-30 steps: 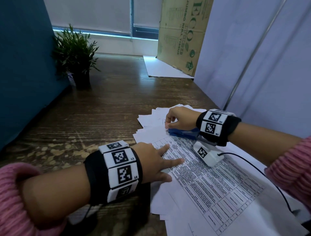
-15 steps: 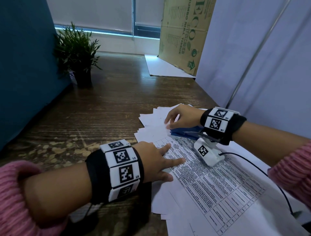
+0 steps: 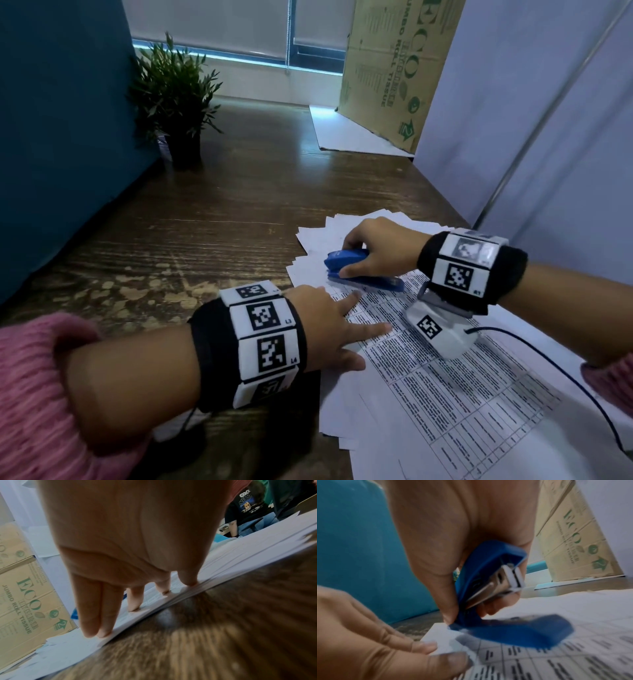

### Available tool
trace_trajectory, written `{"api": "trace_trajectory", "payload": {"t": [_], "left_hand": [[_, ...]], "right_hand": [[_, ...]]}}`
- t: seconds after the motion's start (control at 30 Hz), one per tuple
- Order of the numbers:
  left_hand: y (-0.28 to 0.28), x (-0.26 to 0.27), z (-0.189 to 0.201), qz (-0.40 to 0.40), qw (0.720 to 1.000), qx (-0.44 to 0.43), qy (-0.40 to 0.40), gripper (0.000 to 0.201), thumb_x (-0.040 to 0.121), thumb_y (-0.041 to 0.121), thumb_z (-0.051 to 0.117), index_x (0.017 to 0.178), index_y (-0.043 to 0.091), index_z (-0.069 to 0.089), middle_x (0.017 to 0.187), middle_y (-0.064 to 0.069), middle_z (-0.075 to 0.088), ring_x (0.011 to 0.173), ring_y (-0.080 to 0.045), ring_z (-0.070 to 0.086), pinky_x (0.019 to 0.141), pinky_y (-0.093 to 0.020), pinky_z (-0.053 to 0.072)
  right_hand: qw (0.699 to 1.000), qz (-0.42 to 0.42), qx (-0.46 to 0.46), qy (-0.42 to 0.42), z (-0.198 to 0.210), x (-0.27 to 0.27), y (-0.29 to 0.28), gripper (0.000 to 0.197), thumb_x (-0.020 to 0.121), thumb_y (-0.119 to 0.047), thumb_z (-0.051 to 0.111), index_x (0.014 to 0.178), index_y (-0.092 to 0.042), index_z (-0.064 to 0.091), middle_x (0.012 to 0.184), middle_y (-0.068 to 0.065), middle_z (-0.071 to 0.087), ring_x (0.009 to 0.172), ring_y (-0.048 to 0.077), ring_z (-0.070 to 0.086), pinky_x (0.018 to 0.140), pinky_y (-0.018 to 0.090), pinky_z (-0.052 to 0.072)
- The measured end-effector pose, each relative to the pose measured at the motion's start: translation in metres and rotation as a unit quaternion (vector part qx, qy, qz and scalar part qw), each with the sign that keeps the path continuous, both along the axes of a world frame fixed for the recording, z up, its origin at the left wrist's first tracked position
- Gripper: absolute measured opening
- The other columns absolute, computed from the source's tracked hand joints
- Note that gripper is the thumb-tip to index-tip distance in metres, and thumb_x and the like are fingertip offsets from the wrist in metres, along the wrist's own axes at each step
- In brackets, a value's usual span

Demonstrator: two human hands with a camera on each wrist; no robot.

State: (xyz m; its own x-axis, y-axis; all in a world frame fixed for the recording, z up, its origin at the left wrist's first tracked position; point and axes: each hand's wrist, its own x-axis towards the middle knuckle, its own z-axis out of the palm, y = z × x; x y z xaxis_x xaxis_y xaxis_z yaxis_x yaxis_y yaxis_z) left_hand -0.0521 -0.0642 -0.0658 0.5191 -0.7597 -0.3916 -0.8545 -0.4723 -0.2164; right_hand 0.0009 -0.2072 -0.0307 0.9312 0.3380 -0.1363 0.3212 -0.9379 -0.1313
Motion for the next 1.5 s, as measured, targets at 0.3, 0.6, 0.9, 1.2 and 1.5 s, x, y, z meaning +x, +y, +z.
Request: {"api": "trace_trajectory", "payload": {"t": [0.3, 0.6, 0.9, 1.2, 1.5], "left_hand": [[0.000, -0.002, 0.001, 0.001, 1.000, -0.007, 0.001, 0.061, 0.091, 0.063, 0.020, 0.144, 0.050, -0.008, 0.159, -0.009, -0.005, 0.132, -0.043, 0.035, 0.092, -0.047, 0.046], [0.000, 0.000, -0.002, 0.004, 1.000, -0.016, 0.026, 0.061, 0.094, 0.059, 0.022, 0.145, 0.047, -0.009, 0.159, -0.010, -0.004, 0.141, -0.040, 0.016, 0.106, -0.051, 0.035], [0.001, -0.001, -0.001, 0.011, 0.999, -0.024, 0.035, 0.059, 0.095, 0.057, 0.020, 0.146, 0.045, -0.007, 0.158, -0.013, -0.006, 0.140, -0.035, 0.022, 0.099, -0.052, 0.037], [0.002, 0.000, -0.006, 0.000, 0.998, -0.052, 0.019, 0.059, 0.095, 0.056, 0.025, 0.147, 0.044, -0.002, 0.155, -0.015, 0.008, 0.125, -0.035, 0.042, 0.086, -0.041, 0.045], [0.002, 0.000, -0.005, -0.002, 0.999, -0.042, 0.026, 0.059, 0.096, 0.055, 0.022, 0.147, 0.042, -0.005, 0.155, -0.018, 0.010, 0.135, -0.033, 0.031, 0.095, -0.045, 0.042]], "right_hand": [[0.999, -0.011, -0.031, 0.003, -0.003, 0.007, 0.012, 0.027, 0.079, -0.036, 0.071, 0.088, -0.010, 0.069, 0.078, 0.003, 0.064, 0.067, 0.015, 0.054, 0.058, 0.023, 0.040], [0.999, -0.030, -0.015, 0.003, -0.007, 0.004, 0.015, 0.029, 0.078, -0.034, 0.071, 0.062, -0.017, 0.055, 0.058, -0.006, 0.052, 0.054, 0.006, 0.046, 0.051, 0.020, 0.034], [0.996, -0.077, -0.003, 0.042, -0.001, 0.010, 0.024, 0.031, 0.075, -0.031, 0.075, 0.060, -0.011, 0.058, 0.058, -0.001, 0.053, 0.053, 0.009, 0.047, 0.047, 0.021, 0.035], [0.998, -0.051, -0.019, -0.027, -0.013, -0.001, 0.026, 0.030, 0.075, -0.025, 0.070, 0.057, -0.008, 0.053, 0.055, 0.004, 0.050, 0.052, 0.015, 0.044, 0.050, 0.025, 0.034], [0.985, -0.144, 0.084, 0.043, -0.011, 0.005, 0.020, 0.036, 0.076, -0.029, 0.075, 0.053, -0.009, 0.054, 0.053, 0.001, 0.049, 0.051, 0.012, 0.044, 0.047, 0.022, 0.032]]}}
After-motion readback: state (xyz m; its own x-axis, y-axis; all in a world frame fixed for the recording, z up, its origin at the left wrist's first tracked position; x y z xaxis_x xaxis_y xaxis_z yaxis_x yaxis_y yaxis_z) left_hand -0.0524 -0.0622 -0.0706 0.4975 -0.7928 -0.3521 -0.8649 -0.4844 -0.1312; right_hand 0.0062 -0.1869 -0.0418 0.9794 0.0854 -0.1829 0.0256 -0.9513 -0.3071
